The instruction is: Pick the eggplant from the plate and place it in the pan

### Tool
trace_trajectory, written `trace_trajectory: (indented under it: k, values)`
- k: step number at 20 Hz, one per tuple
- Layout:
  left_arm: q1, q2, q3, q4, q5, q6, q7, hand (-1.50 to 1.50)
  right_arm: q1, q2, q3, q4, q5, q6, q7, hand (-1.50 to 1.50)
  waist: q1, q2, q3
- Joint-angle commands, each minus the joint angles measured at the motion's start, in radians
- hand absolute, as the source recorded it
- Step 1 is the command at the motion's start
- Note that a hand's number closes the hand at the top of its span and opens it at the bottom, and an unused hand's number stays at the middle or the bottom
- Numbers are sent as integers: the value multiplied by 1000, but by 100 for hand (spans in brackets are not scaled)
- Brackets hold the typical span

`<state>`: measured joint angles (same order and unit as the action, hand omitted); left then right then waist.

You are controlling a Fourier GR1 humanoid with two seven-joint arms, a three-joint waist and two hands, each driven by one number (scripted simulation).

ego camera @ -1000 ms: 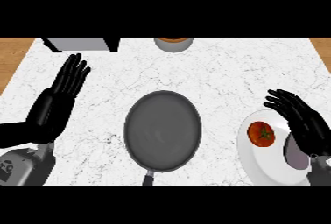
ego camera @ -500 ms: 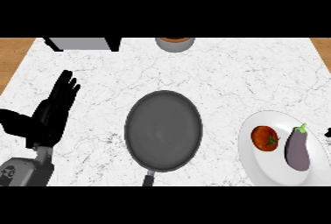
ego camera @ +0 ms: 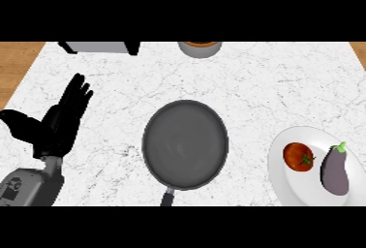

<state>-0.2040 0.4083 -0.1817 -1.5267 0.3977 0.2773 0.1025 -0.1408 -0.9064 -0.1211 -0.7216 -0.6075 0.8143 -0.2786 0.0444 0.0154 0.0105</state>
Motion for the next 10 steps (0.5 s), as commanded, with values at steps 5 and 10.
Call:
trace_trajectory:
  k: [5,10]
  values:
    - [-40,-4,0,-9,-6,-2,23,0,-147,-72,111,14,264,117,-129,-150,20,2,0]
    - [-10,-32,-44,-1,-43,7,6,0,-229,-40,210,-6,411,100,-168,-150,30,3,-2]
